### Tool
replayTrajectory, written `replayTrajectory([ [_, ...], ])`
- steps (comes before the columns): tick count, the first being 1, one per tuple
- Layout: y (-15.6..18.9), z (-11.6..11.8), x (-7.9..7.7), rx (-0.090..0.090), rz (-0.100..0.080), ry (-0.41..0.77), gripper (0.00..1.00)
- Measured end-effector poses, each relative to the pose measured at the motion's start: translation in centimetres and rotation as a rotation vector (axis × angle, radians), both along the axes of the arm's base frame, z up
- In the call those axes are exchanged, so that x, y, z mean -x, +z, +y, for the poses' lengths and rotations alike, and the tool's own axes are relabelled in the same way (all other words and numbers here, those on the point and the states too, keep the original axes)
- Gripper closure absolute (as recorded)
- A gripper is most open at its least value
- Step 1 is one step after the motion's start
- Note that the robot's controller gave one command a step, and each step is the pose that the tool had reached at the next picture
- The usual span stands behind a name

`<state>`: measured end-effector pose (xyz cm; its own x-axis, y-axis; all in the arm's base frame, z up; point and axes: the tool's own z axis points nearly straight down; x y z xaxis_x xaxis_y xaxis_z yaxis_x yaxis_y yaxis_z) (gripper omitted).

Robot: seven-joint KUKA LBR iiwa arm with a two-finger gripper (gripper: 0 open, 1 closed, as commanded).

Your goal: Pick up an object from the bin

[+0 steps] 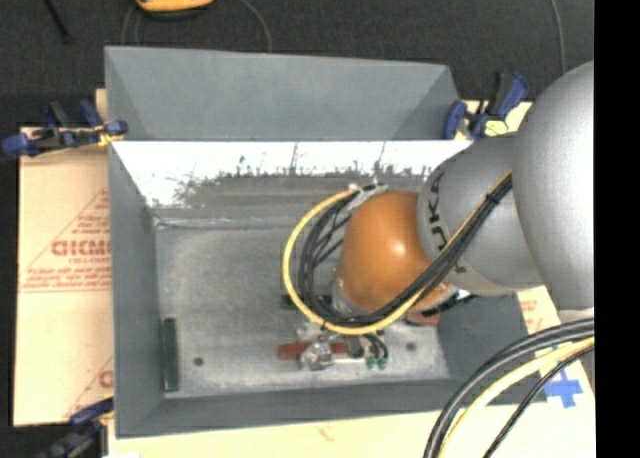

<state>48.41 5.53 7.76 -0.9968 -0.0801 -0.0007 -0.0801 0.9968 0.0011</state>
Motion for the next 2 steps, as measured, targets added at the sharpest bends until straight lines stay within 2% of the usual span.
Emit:
replayTrajectory([
  [1,1.6,0.7,-0.8,0.001,0.0,0.007,1.0],
  [2,13.0,0.0,-1.2,0.001,-0.002,0.023,1.0],
])
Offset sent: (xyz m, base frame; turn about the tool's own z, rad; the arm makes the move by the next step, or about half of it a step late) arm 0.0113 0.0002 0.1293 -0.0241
